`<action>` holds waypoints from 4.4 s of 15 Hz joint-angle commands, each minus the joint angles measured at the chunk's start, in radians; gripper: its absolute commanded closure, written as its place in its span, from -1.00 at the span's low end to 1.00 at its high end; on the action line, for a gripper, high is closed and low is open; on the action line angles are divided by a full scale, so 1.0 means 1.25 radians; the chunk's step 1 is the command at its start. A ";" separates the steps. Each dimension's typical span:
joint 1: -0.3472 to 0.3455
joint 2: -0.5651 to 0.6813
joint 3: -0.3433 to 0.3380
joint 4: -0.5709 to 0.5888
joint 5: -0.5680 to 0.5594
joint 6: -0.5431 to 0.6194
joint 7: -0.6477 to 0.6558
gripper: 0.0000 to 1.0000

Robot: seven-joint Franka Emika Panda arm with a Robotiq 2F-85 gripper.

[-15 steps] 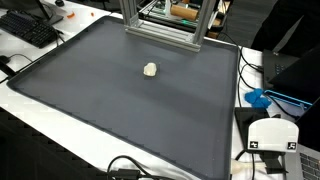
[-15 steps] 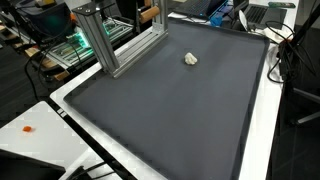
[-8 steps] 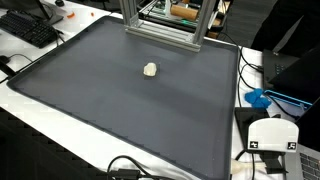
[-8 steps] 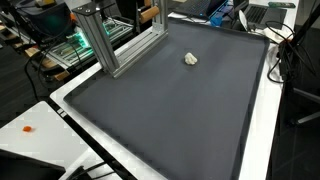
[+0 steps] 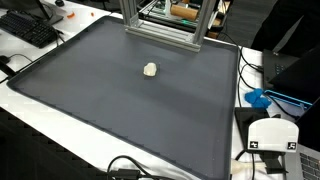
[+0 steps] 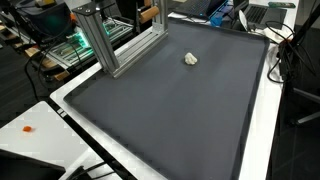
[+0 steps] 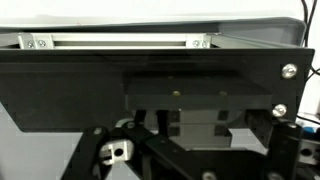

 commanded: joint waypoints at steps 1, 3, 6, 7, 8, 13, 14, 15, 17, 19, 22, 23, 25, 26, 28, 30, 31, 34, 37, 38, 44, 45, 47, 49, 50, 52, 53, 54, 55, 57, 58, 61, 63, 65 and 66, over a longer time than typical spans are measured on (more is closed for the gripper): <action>0.008 0.001 0.005 -0.022 -0.016 0.026 0.000 -0.94; 0.008 0.003 0.005 -0.022 -0.018 0.026 0.000 -0.94; 0.008 0.002 0.005 -0.020 -0.019 0.023 0.000 -1.00; 0.009 0.002 0.004 -0.019 -0.018 0.020 0.000 -1.00; 0.007 0.002 0.004 -0.017 -0.021 0.017 0.001 -1.00; 0.006 -0.002 0.000 -0.012 -0.026 0.005 -0.002 -1.00; 0.006 -0.002 -0.001 -0.012 -0.028 0.004 -0.003 -0.98; 0.007 -0.002 -0.002 -0.012 -0.030 0.003 -0.006 -0.95; 0.008 0.000 -0.002 -0.013 -0.034 0.002 -0.009 -0.95; 0.009 0.001 -0.003 -0.012 -0.036 0.001 -0.011 -0.88; 0.010 0.002 -0.005 -0.011 -0.037 -0.001 -0.013 -0.54; 0.010 0.002 -0.006 -0.010 -0.036 -0.001 -0.015 -0.25; 0.011 0.001 -0.007 -0.006 -0.034 -0.001 -0.019 0.08; 0.011 0.000 -0.008 -0.006 -0.037 -0.002 -0.021 0.22; 0.012 0.000 -0.007 -0.008 -0.036 -0.001 -0.022 0.29; 0.011 0.000 -0.007 -0.009 -0.036 0.000 -0.021 0.29; 0.011 -0.001 -0.008 -0.006 -0.034 0.000 -0.020 0.29; 0.004 -0.006 -0.012 0.010 -0.045 -0.001 -0.024 0.29; -0.001 -0.006 -0.016 0.033 -0.057 -0.006 -0.025 0.29; -0.001 -0.004 -0.017 0.043 -0.060 -0.007 -0.026 0.29; -0.011 0.038 -0.018 0.112 -0.107 0.028 -0.045 0.29; -0.014 0.052 -0.017 0.121 -0.114 0.042 -0.045 0.29; -0.017 0.078 -0.017 0.136 -0.121 0.081 -0.044 0.29; -0.020 0.106 -0.018 0.143 -0.125 0.130 -0.041 0.29; -0.020 0.120 -0.019 0.145 -0.128 0.157 -0.041 0.29; -0.024 0.147 -0.021 0.142 -0.130 0.219 -0.036 0.29; -0.025 0.159 -0.023 0.138 -0.131 0.250 -0.037 0.29; -0.027 0.171 -0.024 0.136 -0.134 0.275 -0.038 0.29; -0.029 0.182 -0.024 0.133 -0.138 0.298 -0.039 0.29; -0.022 0.177 -0.025 0.129 -0.130 0.283 -0.030 -0.21; -0.024 0.188 -0.025 0.129 -0.134 0.296 -0.030 -0.21; -0.025 0.199 -0.025 0.129 -0.135 0.306 -0.030 -0.21; -0.025 0.199 -0.025 0.129 -0.136 0.306 -0.030 -0.21; -0.025 0.199 -0.025 0.130 -0.136 0.306 -0.030 -0.21; -0.025 0.199 -0.025 0.130 -0.136 0.306 -0.030 0.29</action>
